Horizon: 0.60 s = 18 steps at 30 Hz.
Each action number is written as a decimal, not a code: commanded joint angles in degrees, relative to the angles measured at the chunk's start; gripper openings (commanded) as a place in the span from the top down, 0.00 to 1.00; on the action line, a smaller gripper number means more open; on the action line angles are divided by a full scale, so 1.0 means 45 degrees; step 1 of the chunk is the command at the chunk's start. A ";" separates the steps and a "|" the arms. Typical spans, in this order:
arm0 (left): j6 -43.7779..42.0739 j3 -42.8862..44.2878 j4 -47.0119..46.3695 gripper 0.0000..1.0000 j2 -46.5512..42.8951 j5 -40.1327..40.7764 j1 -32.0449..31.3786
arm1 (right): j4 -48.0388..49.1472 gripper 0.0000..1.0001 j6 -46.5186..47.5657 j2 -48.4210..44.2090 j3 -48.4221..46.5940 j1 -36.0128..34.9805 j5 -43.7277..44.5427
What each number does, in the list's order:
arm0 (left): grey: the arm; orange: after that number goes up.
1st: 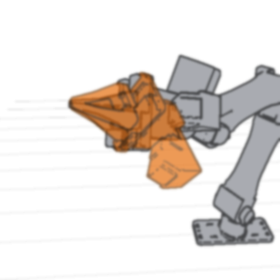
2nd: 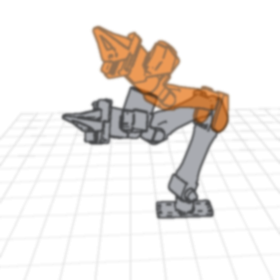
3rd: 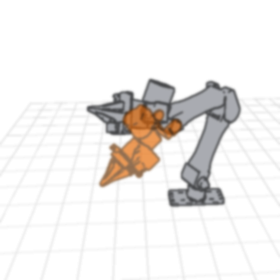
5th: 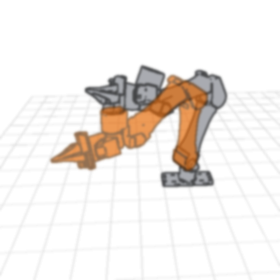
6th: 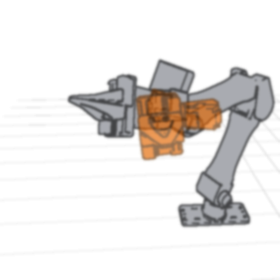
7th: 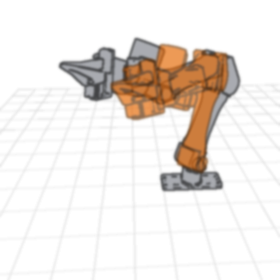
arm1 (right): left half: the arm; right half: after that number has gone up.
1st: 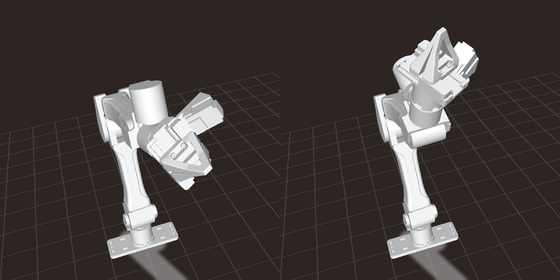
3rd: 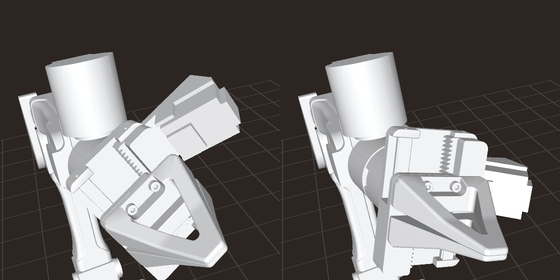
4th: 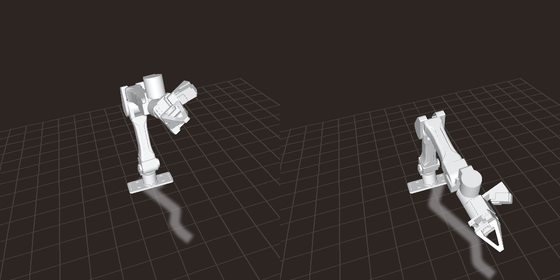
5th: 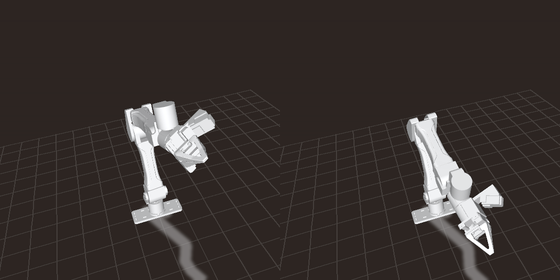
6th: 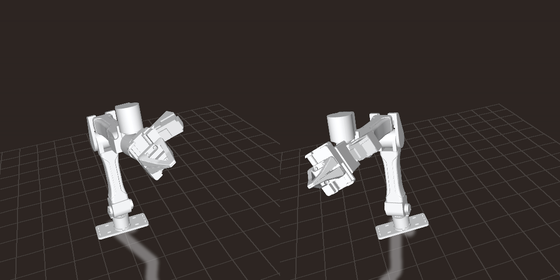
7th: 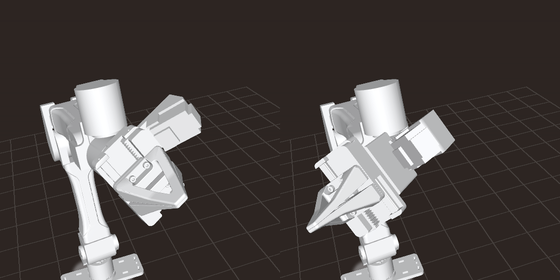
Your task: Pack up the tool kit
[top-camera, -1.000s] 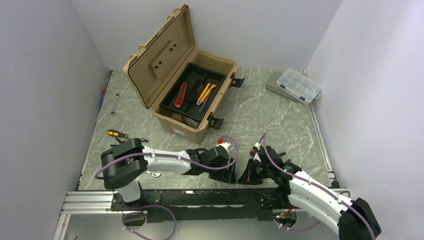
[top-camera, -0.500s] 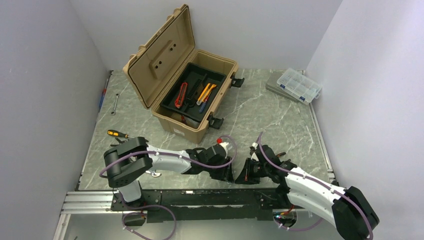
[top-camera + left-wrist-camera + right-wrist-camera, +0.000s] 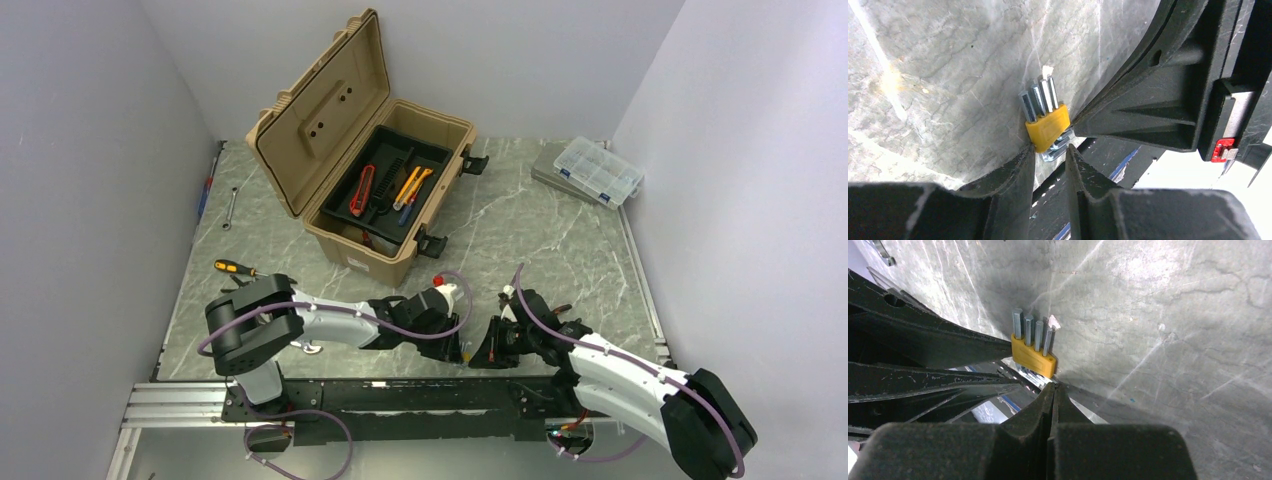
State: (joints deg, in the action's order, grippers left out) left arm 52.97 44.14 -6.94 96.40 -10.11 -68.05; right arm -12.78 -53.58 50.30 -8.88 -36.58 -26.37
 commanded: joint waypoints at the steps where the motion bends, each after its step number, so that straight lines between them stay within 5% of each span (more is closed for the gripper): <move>1: -0.0208 -0.0099 -0.1801 0.69 -0.0577 -0.0451 -0.0173 | 0.0244 1.00 0.0200 0.0153 0.0061 -0.0085 0.0824; 8: -0.0214 -0.0075 -0.2796 0.87 -0.0410 -0.1104 -0.0176 | -0.0013 1.00 0.0295 0.0019 0.0012 -0.0075 0.0915; 18: -0.0163 -0.0140 -0.3364 1.00 -0.0852 -0.1396 -0.0171 | -0.0207 1.00 0.0312 -0.0124 -0.0031 -0.0078 0.1047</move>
State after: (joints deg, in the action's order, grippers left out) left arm 51.96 42.70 -16.73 94.32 -12.53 -67.85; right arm -13.34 -53.47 49.52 -8.93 -36.60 -26.02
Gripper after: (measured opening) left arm 0.011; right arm 0.006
